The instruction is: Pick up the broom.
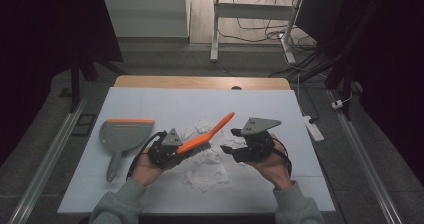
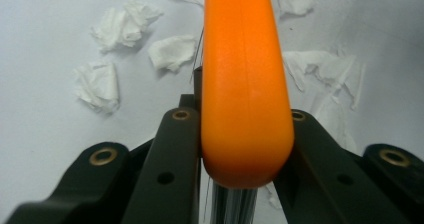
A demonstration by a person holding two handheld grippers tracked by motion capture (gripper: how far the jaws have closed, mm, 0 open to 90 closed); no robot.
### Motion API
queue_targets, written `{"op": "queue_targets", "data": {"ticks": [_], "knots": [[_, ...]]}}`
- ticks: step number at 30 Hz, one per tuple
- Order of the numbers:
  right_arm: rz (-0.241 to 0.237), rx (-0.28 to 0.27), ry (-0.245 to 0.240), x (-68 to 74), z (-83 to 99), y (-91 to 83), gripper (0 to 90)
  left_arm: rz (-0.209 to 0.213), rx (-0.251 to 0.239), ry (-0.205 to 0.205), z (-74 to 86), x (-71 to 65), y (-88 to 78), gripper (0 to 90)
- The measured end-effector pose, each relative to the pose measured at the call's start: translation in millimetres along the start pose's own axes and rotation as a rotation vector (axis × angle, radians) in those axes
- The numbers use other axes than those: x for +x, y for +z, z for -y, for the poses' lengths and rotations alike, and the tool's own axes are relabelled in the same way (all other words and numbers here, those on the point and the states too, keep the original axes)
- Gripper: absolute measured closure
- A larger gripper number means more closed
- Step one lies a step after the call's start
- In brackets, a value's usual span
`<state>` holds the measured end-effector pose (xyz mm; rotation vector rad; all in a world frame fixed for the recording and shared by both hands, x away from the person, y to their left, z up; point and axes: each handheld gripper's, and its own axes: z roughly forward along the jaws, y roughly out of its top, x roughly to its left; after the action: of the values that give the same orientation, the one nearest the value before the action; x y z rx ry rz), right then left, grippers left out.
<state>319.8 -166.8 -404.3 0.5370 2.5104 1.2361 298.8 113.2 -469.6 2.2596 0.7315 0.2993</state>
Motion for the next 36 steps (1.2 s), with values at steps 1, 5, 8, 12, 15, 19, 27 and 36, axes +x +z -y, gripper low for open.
{"op": "queue_targets", "data": {"ticks": [1, 5, 8, 12, 15, 19, 27, 36], "knots": [[-0.002, 0.008, -0.019, 2.4, -1.5, 0.9, 33.6, 0.004, 0.006, 0.011, -0.6, -1.6, 0.8, 78.9], [-0.016, 0.046, -0.090, 10.4, -5.3, 5.3, 31.6, 0.021, 0.038, 0.058, -3.4, -9.4, 5.1, 78.9], [-0.027, 0.073, -0.134, 14.2, -6.6, 7.2, 31.2, 0.038, 0.060, 0.097, -5.7, -15.5, 8.1, 78.9], [-0.051, 0.124, -0.174, 18.1, -5.9, 13.1, 30.6, 0.044, 0.079, 0.149, -8.9, -24.4, 10.5, 78.9], [-0.066, 0.170, -0.194, 19.7, -4.1, 19.2, 30.6, 0.053, 0.083, 0.178, -10.3, -29.4, 11.0, 78.8], [-0.084, 0.229, -0.211, 20.3, -0.2, 28.5, 31.4, 0.057, 0.095, 0.208, -11.9, -34.6, 12.5, 78.9], [-0.116, 0.316, -0.233, 23.6, 5.8, 43.0, 39.1, 0.081, 0.090, 0.261, -13.2, -42.1, 12.4, 78.8], [-0.155, 0.339, -0.284, 24.8, 10.3, 43.8, 57.4, 0.102, 0.084, 0.272, -12.3, -40.2, 11.4, 78.7]]}}
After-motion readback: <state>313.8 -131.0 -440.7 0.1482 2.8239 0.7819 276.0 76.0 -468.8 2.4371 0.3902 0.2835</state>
